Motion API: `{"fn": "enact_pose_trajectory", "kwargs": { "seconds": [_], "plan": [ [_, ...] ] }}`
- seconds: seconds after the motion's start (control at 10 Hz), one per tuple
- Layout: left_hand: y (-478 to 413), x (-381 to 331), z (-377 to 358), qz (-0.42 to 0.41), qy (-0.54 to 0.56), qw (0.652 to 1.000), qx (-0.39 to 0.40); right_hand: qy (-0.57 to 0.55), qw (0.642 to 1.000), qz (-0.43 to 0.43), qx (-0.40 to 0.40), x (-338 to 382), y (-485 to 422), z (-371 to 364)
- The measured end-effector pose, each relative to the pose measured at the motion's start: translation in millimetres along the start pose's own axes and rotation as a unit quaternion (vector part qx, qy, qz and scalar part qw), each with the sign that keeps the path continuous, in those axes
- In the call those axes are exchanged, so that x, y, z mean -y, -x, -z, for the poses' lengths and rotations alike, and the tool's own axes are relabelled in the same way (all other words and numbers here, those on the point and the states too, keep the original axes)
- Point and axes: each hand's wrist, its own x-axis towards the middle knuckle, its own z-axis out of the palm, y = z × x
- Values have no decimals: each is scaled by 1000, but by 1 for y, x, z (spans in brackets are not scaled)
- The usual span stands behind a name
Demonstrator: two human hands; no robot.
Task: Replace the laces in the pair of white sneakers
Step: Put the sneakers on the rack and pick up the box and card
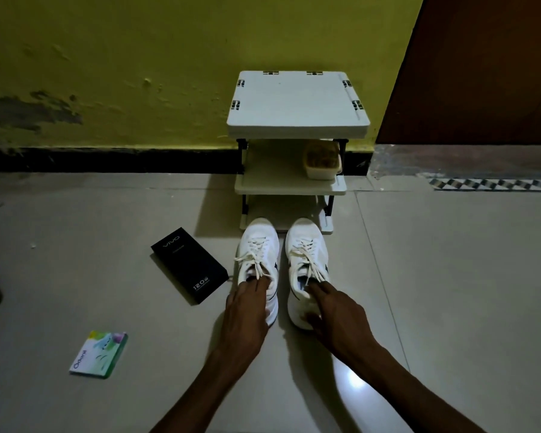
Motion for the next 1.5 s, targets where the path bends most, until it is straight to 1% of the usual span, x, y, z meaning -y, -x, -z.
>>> {"fn": "enact_pose_trajectory", "kwargs": {
  "seconds": [0.1, 0.2, 0.3, 0.4, 0.5, 0.6, 0.7, 0.8, 0.9, 1.0, 1.1, 1.2, 1.4, 1.5],
  "plan": [
    [3, -2, -3, -62, 23, 997, -26, -8, 1000, 2, 16, -3, -5, -4],
    [6, -5, -3, -109, 15, 991, -69, -7, 1000, 13, 11, -5, -10, -2],
    [12, -22, 26, -102, 8, 994, -47, 2, 999, 33, -2, -5, -14, 11],
    [7, -25, 44, -82, -26, 996, -26, 11, 998, 52, -14, 3, -12, 43],
    [17, -43, 81, -42, 1, 999, -20, 38, 996, 80, -20, 14, -7, 83],
    [30, -71, 127, -118, -63, 989, -60, 55, 994, 98, -14, 27, 4, 127],
    [45, -100, 177, -128, -110, 983, -75, 59, 991, 118, -19, 44, 20, 176],
    [62, -125, 226, -145, -137, 976, -86, 58, 989, 133, -41, 61, 33, 226],
    [75, -145, 271, -163, -142, 968, -125, 35, 986, 144, -80, 73, 43, 272],
    [75, -160, 299, -179, -129, 961, -163, 37, 980, 150, -124, 80, 43, 304],
    [58, -173, 316, -190, -129, 953, -198, 45, 974, 148, -168, 80, 28, 323],
    [21, -179, 319, -195, -130, 946, -222, 64, 968, 142, -195, 73, -3, 328],
    [-91, -187, 309, -215, -124, 940, -234, 70, 961, 114, -242, 51, -104, 318],
    [-138, -186, 302, -214, -123, 941, -231, 74, 962, 97, -243, 41, -149, 313]
  ]
}}
